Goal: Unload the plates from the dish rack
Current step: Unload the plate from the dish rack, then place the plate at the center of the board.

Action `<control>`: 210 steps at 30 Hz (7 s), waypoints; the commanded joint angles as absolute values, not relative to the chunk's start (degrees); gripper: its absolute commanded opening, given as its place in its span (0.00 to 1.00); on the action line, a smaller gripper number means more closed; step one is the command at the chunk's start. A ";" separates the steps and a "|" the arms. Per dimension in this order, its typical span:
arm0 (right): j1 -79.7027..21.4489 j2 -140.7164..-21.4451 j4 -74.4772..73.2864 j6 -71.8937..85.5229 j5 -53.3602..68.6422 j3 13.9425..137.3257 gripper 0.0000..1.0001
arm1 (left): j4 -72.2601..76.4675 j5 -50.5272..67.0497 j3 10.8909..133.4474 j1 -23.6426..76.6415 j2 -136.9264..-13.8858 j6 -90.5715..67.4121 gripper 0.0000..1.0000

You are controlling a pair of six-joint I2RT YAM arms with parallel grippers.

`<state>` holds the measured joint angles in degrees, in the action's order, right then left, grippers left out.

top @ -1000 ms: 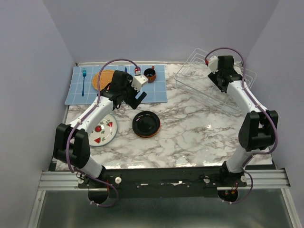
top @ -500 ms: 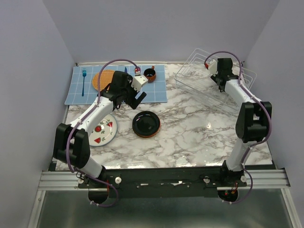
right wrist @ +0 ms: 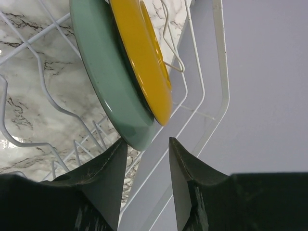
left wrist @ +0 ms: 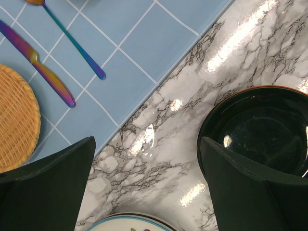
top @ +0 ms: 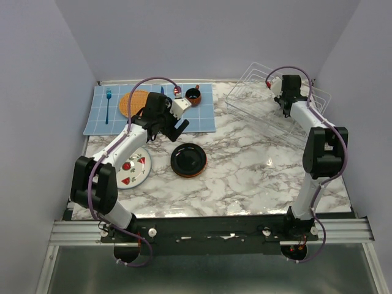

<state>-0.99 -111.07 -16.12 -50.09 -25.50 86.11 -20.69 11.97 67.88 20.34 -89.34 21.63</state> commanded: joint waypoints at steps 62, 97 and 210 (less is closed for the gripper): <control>-0.26 -100.12 -24.34 -47.73 -23.82 90.79 0.01 | -20.57 11.16 68.82 20.57 -91.67 21.53 0.99; -13.00 -87.53 -59.68 -30.32 33.55 94.32 0.01 | -43.91 67.73 83.03 8.00 -99.05 29.52 0.95; -33.22 -93.96 -50.45 -26.81 29.45 80.95 0.60 | -75.24 46.41 102.92 16.61 -117.60 51.77 0.00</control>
<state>-32.73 -94.80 -51.42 -26.44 30.61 81.78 -74.76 45.23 101.12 16.51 -116.44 51.27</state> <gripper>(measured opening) 0.602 0.053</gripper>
